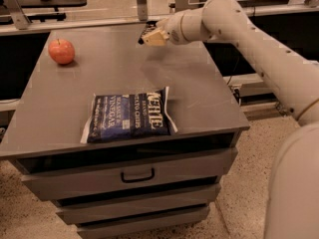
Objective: Move rxbar chocolate near blue chip bag
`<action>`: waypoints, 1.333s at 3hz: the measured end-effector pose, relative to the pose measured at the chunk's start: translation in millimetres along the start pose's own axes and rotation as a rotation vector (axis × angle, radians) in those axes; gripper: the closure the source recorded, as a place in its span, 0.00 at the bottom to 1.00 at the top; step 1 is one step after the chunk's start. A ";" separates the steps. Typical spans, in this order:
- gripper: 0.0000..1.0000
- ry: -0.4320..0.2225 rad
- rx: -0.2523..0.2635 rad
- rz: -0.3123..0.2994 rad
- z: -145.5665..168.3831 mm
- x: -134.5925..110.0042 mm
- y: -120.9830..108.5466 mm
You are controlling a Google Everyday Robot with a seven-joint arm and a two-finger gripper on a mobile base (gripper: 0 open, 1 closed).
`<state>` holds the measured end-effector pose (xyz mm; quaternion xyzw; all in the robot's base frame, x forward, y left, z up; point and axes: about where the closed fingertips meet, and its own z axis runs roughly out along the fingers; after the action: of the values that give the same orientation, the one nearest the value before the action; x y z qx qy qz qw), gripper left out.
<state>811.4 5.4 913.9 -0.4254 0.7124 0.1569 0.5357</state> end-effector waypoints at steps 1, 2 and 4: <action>1.00 -0.032 -0.119 -0.051 -23.8 10.5 26.8; 1.00 -0.052 -0.270 -0.140 -52.1 28.1 56.4; 1.00 0.016 -0.562 -0.341 -114.7 71.5 115.5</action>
Offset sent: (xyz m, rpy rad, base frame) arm -0.1478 -0.0399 -0.0410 -0.1086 0.0015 0.5765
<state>645.2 -35.8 866.1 -0.6708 0.5640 0.2521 0.4102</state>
